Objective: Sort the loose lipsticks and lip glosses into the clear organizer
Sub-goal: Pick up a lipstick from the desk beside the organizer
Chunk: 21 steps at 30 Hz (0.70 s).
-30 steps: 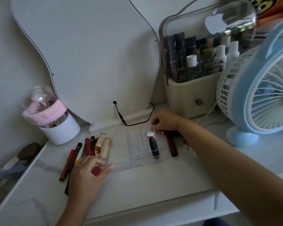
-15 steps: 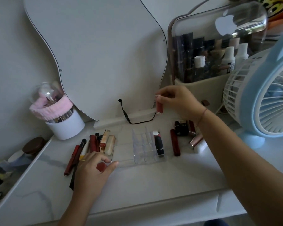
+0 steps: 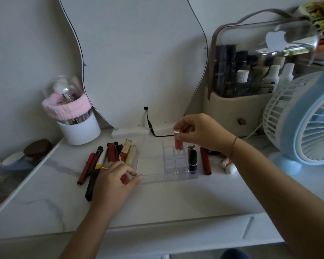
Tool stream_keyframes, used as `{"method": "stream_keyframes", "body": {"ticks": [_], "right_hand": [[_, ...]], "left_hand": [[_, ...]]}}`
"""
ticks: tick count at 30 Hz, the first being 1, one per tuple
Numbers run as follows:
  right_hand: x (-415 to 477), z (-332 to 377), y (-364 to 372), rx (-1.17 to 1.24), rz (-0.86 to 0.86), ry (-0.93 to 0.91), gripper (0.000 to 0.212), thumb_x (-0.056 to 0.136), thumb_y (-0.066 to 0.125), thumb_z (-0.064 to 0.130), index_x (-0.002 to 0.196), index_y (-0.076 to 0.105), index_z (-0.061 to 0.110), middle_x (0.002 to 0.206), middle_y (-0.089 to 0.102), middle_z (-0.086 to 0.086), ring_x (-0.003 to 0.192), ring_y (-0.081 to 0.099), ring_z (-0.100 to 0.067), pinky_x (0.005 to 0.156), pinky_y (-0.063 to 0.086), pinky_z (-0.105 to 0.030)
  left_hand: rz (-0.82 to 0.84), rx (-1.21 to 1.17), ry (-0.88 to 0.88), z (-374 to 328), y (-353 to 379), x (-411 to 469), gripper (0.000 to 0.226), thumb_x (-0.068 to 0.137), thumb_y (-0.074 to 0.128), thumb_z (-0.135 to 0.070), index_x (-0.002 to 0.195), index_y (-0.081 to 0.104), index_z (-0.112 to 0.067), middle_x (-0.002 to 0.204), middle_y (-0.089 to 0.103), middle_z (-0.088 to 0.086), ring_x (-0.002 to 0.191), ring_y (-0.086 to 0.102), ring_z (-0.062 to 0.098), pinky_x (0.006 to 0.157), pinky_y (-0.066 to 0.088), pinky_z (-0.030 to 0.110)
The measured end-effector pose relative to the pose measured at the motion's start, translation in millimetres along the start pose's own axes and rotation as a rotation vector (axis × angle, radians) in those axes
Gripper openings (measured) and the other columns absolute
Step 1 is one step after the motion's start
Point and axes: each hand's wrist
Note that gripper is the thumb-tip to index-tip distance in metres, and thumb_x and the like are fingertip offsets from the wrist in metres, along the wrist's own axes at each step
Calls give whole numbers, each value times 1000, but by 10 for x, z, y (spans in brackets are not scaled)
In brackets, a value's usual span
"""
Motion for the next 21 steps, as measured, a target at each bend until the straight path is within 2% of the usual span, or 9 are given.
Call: {"method": "stream_keyframes", "body": {"ticks": [5, 10, 15, 21], "right_hand": [[-35, 36, 61, -112, 61, 1, 20, 79, 68, 24, 98, 68, 20, 84, 67, 13, 71, 61, 6, 65, 44, 0], [-98, -25, 128, -194, 108, 13, 21, 76, 72, 28, 96, 69, 21, 91, 65, 9, 84, 59, -7, 72, 46, -12], [-126, -99, 136, -181, 130, 25, 19, 78, 69, 29, 95, 67, 22, 95, 66, 4, 84, 59, -9, 76, 51, -19], [-117, -125, 147, -155, 145, 25, 21, 80, 67, 31, 98, 67, 21, 95, 67, 5, 84, 61, -7, 75, 50, -16]], "left_hand": [[5, -10, -13, -11, -12, -1, 20, 68, 79, -30, 68, 64, -17, 70, 60, -8, 67, 58, 14, 69, 50, 42], [11, -40, -12, -6, -27, -4, 18, 70, 80, -26, 69, 65, -17, 72, 61, -9, 66, 58, 15, 68, 50, 40], [4, -66, -10, 3, -25, -7, 16, 70, 80, -26, 69, 66, -17, 73, 62, -9, 68, 59, 16, 66, 50, 39], [3, -69, -12, 12, -20, -8, 16, 70, 80, -26, 70, 66, -18, 73, 62, -9, 70, 59, 16, 64, 50, 41]]}}
Point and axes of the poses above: each hand's wrist, its own x-axis towards the middle knuckle, its own y-axis out of the palm, z = x × y
